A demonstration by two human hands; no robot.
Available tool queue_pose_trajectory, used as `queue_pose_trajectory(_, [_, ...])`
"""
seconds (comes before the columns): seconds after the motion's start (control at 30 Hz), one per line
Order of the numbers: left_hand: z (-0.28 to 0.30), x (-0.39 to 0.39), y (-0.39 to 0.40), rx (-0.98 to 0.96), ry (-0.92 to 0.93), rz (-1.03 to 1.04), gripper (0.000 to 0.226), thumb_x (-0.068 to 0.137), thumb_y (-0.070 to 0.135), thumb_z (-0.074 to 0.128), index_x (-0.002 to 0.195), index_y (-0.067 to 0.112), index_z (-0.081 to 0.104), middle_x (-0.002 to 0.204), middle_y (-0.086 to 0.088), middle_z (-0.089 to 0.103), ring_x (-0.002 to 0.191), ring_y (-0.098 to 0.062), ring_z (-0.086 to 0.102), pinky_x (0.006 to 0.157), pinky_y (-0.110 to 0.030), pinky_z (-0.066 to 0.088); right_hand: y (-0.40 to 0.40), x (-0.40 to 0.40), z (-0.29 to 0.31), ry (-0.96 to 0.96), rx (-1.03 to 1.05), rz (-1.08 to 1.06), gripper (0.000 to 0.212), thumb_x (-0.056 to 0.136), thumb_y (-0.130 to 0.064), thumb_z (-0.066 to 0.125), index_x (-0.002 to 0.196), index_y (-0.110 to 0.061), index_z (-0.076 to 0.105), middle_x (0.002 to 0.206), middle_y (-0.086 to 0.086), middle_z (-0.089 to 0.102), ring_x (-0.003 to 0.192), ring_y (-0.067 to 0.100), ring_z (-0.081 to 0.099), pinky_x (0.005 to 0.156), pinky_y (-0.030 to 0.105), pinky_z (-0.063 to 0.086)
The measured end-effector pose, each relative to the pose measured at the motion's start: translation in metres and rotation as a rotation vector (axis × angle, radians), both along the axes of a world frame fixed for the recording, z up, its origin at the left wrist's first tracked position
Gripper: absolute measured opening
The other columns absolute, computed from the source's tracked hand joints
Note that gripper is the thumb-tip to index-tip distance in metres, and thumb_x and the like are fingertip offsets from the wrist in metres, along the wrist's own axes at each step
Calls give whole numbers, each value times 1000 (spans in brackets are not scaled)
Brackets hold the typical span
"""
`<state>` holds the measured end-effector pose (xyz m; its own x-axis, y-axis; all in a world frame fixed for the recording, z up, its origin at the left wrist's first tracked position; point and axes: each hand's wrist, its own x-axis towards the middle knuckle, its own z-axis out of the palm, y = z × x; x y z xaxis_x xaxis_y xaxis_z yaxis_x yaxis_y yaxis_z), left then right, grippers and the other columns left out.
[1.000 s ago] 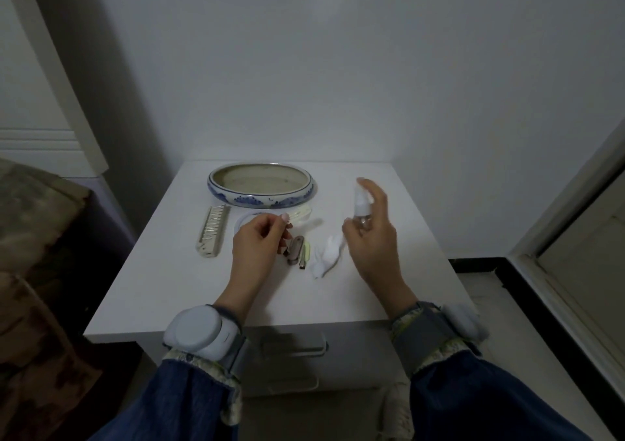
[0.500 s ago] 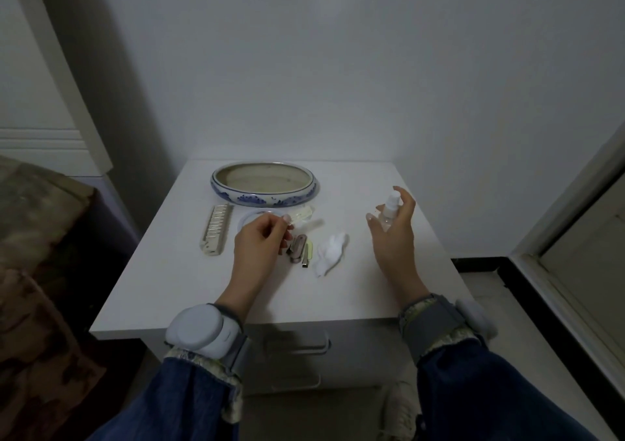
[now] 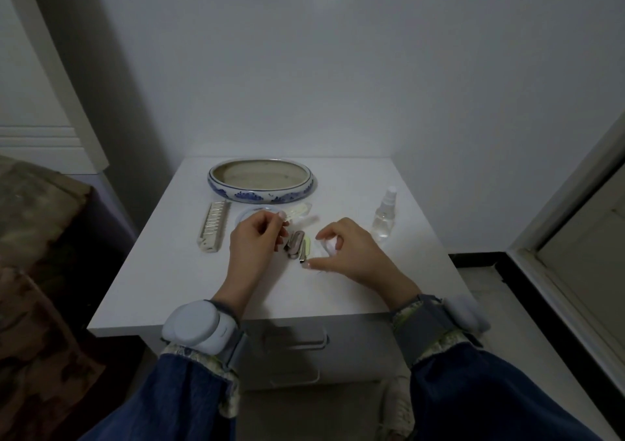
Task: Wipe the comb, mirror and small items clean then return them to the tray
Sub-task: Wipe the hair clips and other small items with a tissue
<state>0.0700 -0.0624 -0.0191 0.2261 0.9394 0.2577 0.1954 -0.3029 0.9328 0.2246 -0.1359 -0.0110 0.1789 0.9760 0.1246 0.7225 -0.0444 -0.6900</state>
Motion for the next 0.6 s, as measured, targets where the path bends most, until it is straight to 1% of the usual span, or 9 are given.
queue_pose_trajectory(0.07, [1, 1, -2, 5, 9, 0, 26, 94, 22, 54, 74, 7, 62, 64, 4, 60, 53, 1, 53, 54, -8, 41, 0, 0, 0, -7, -18, -8, 42, 68, -29, 80, 102, -12, 61, 88, -9, 42, 73, 2, 42, 63, 8, 32])
queue_pose_trajectory(0.13, [1, 1, -3, 12, 15, -1, 26, 94, 21, 53, 73, 8, 62, 63, 4, 60, 53, 3, 53, 55, -7, 41, 0, 0, -1, -13, -10, -22, 32, 73, -22, 76, 99, -10, 62, 87, -7, 42, 70, 1, 42, 62, 6, 34])
queue_pose_trajectory(0.2, [1, 1, -3, 9, 17, 0, 26, 94, 21, 54, 73, 9, 62, 63, 5, 60, 53, 3, 53, 54, -7, 41, 0, 0, -1, -18, 11, -33, 18, 77, -13, 69, 94, -8, 64, 87, -3, 47, 68, 1, 43, 61, 9, 33])
queue_pose_trajectory(0.3, [0, 0, -3, 6, 25, 8, 27, 94, 21, 54, 70, 10, 61, 63, 5, 60, 52, 3, 52, 54, -6, 40, 1, 1, -3, 5, 67, -106, 8, 77, -4, 62, 84, -5, 65, 87, 2, 54, 78, 10, 50, 65, 14, 31])
queue_pose_trajectory(0.37, [0, 1, -2, 5, 35, 14, 28, 93, 21, 55, 67, 13, 60, 62, 5, 60, 50, 3, 51, 54, -6, 39, 1, -1, -1, 103, 194, -212, 6, 77, -1, 63, 78, -7, 62, 83, 2, 57, 80, 15, 53, 66, 15, 35])
queue_pose_trajectory(0.43, [-1, 1, -2, -4, 39, 19, 29, 93, 20, 56, 64, 16, 59, 61, 6, 60, 49, 3, 51, 54, -7, 39, 1, -4, 6, 245, 408, -284, 13, 78, 2, 63, 77, -11, 58, 78, 1, 58, 76, 11, 55, 69, 14, 40])
queue_pose_trajectory(0.47, [-1, 2, -2, -10, 45, 19, 30, 93, 20, 56, 63, 17, 58, 62, 6, 61, 50, 3, 51, 55, -9, 40, 1, -8, 10, 299, 504, -277, 14, 79, 2, 63, 78, -11, 58, 78, -1, 58, 77, 8, 56, 72, 14, 43])
queue_pose_trajectory(0.53, [0, 4, -4, -2, 72, 8, 31, 92, 20, 56, 61, 18, 57, 61, 6, 60, 50, 3, 52, 55, -8, 38, 0, -16, 16, 284, 607, -208, 13, 80, 4, 62, 82, -9, 60, 83, -1, 60, 81, 6, 56, 77, 13, 45])
queue_pose_trajectory(0.6, [2, 5, -8, 22, 108, -12, 32, 92, 17, 55, 60, 18, 56, 59, 7, 59, 51, 4, 52, 53, -7, 37, 2, -26, 12, 183, 594, -121, 10, 79, 4, 62, 85, -3, 61, 87, 5, 62, 85, 10, 56, 78, 12, 43])
